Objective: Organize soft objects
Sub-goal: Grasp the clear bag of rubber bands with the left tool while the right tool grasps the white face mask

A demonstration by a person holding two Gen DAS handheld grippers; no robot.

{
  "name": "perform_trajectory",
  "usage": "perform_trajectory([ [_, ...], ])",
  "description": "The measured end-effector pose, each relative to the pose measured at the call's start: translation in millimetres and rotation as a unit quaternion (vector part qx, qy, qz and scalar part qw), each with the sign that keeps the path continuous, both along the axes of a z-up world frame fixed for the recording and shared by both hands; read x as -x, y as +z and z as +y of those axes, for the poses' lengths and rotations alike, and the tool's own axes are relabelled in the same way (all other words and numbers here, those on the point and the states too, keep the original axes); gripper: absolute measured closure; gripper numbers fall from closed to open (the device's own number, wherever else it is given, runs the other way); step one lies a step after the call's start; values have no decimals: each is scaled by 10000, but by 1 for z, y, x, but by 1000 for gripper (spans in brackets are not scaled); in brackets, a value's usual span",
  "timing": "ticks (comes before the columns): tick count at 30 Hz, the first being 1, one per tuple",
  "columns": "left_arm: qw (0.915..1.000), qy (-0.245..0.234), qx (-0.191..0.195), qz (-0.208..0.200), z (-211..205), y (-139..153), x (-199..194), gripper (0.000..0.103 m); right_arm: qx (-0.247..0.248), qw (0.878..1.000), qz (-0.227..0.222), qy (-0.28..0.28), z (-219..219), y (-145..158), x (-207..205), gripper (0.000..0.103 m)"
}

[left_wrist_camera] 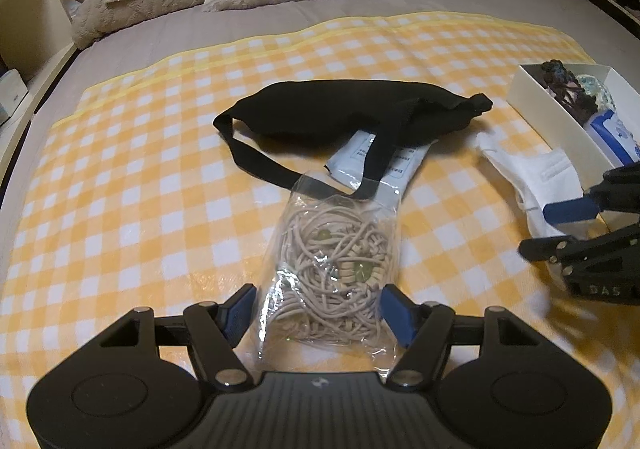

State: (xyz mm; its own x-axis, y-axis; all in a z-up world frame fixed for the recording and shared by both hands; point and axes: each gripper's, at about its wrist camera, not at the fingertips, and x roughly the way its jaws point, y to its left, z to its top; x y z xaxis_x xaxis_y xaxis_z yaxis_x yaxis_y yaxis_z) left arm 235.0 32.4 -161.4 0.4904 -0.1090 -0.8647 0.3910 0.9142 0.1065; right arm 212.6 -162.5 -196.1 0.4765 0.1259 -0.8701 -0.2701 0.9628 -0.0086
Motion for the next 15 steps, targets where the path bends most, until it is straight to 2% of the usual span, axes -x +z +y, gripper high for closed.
perform_trajectory([
  [1, 10000, 5, -8, -1, 0, 0, 0, 35, 25, 10000, -2, 30, 0, 2, 1, 75],
  [3, 10000, -1, -28, -9, -2, 1, 1, 35, 58, 10000, -29, 32, -1, 5, 2, 89],
  [6, 10000, -20, -39, -10, -1, 1, 1, 35, 20, 9999, -114, 125, -3, 11, 4, 101],
  [15, 9998, 193, 64, -34, 5, 7, 4, 37, -145, 9980, -333, 522, 6, 27, 15, 102],
])
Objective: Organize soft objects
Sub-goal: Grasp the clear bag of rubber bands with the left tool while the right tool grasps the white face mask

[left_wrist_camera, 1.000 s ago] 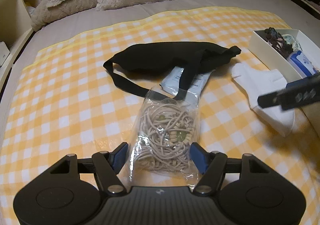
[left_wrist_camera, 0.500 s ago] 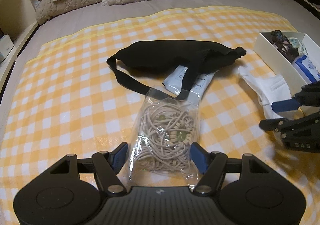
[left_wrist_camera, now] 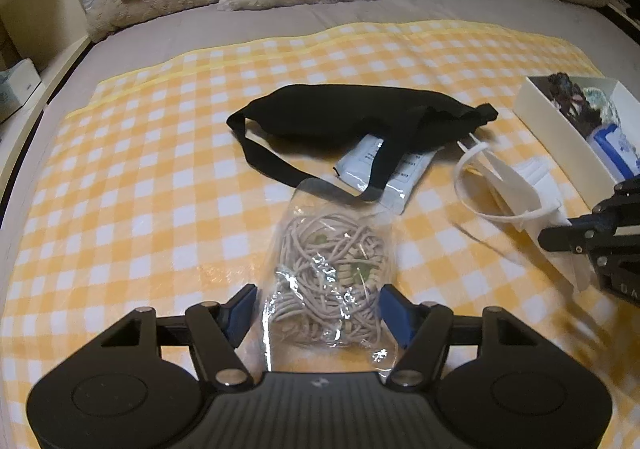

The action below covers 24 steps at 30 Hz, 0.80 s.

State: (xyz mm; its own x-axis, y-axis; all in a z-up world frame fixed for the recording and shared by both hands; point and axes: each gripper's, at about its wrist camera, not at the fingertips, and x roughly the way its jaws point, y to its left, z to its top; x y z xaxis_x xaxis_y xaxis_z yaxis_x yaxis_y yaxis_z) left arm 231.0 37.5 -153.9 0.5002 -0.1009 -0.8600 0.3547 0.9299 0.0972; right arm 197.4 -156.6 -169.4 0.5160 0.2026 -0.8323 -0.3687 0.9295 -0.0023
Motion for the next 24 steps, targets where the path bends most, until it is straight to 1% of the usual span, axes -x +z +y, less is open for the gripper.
perform_trajectory([
  [3, 10000, 61, 60, -26, 1, 4, 3, 38, -8, 10000, -17, 61, 1, 3, 2, 102],
  [8, 9998, 144, 95, -77, 5, 9, 10, 39, -339, 9993, -111, 136, 0, 21, 9, 102],
  [11, 9994, 281, 147, -160, 10, 14, 12, 42, -545, 9983, -202, 72, -4, 32, 12, 102],
  [16, 9976, 504, 311, -364, 16, 27, 18, 45, -628, 9973, -373, -102, -9, 45, 17, 102],
  [18, 9972, 520, 360, -389, 17, 30, 20, 45, -614, 9974, -352, -99, -10, 45, 18, 102],
  [21, 9977, 462, 340, -361, 16, 31, 24, 45, -462, 9988, -83, 114, -3, 34, 22, 102],
  [23, 9982, 408, 300, -324, 14, 29, 26, 45, -374, 9988, 155, 289, 3, 26, 25, 96],
  [24, 9984, 386, 288, -305, 14, 28, 27, 45, -350, 9986, 237, 325, 5, 22, 26, 79],
])
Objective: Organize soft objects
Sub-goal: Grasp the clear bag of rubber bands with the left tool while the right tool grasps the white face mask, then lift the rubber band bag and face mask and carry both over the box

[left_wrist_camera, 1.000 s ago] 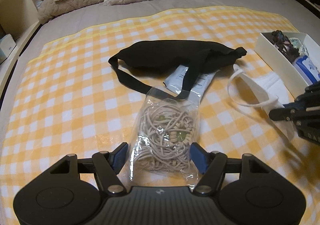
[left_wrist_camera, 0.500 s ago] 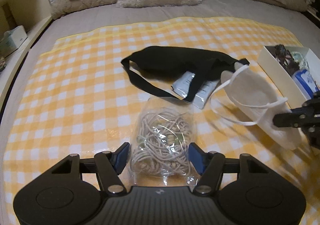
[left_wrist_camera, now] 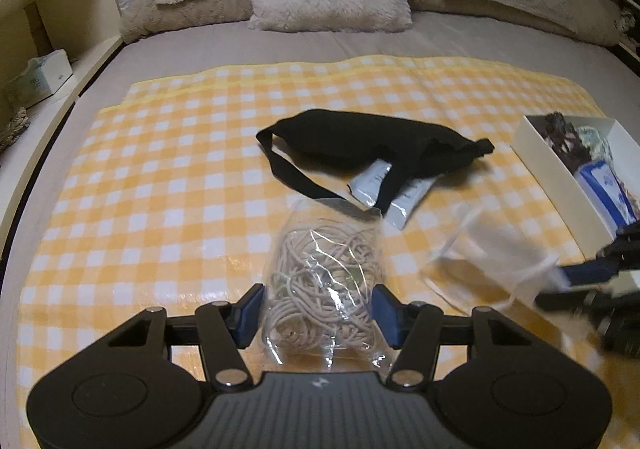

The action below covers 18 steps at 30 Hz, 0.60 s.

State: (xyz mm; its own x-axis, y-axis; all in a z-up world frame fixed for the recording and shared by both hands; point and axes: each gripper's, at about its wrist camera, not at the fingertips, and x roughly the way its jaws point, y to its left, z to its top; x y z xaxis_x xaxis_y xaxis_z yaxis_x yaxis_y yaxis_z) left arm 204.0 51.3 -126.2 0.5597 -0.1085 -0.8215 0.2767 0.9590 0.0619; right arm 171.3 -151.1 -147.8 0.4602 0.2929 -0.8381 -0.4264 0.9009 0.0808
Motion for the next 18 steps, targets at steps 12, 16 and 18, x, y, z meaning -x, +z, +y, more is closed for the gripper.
perform_trajectory([
  [12, 9997, -148, -35, 167, 3, -13, -7, 45, 834, 9957, 280, -287, 8, -41, -16, 4],
  [16, 9995, -191, -53, 228, 3, -18, -11, 45, 980, 9934, 522, -294, 7, -55, -21, 8],
  [18, 9995, -196, -23, 240, 4, -18, -12, 45, 743, 9947, 673, -216, 5, -53, -24, 22],
])
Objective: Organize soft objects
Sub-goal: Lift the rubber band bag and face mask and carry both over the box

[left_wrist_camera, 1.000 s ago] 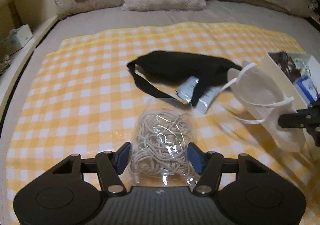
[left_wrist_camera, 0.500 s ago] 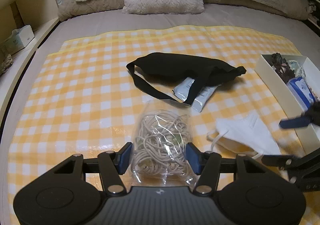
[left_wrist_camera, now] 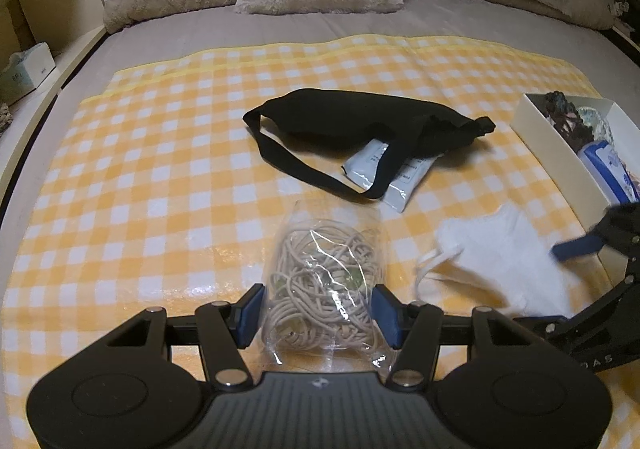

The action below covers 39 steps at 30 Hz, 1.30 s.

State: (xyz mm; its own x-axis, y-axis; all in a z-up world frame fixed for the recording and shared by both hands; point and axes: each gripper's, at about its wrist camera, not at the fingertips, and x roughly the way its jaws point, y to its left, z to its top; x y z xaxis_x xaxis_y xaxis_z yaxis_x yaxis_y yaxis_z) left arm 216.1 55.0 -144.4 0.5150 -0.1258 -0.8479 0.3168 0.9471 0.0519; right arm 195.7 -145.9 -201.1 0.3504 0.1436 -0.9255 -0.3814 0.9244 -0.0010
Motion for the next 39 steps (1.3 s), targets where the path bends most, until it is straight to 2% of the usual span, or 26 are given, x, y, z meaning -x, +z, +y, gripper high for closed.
perform_trajectory([
  [2, 10000, 16, 39, 3, 1, 0, -1, 45, -149, 9999, 36, -17, 0, 4, -2, 36],
  [4, 10000, 28, 45, -16, 1, 1, -2, 45, -63, 9999, -44, 65, 2, 6, -1, 62],
  [6, 10000, 48, 51, -37, 1, 2, -1, 45, -123, 9999, -45, 95, 3, 8, 0, 77],
  [7, 10000, 54, 53, -42, 1, 2, -1, 45, -81, 9999, -62, 119, 4, 9, 1, 82],
  [10, 9999, 77, 44, -68, 0, 4, 1, 45, 53, 9995, -178, 261, 9, 12, 5, 91],
  [15, 9997, 188, 84, -162, 3, 11, 7, 45, 146, 9985, -448, 284, 9, 20, 6, 94],
  [23, 9972, 482, 231, -519, 9, 33, 18, 45, 150, 9940, -1080, -31, 1, 47, 15, 94],
  [26, 9951, 597, 350, -711, 9, 45, 25, 45, -47, 9913, -1298, -209, -5, 63, 18, 94],
  [34, 9861, 774, 643, -1325, 2, 79, 44, 45, -357, 9733, -2146, -726, -27, 108, 33, 94],
  [39, 9792, 842, 962, -1574, -8, 97, 53, 45, -510, 9628, -2473, -966, -48, 131, 44, 94],
])
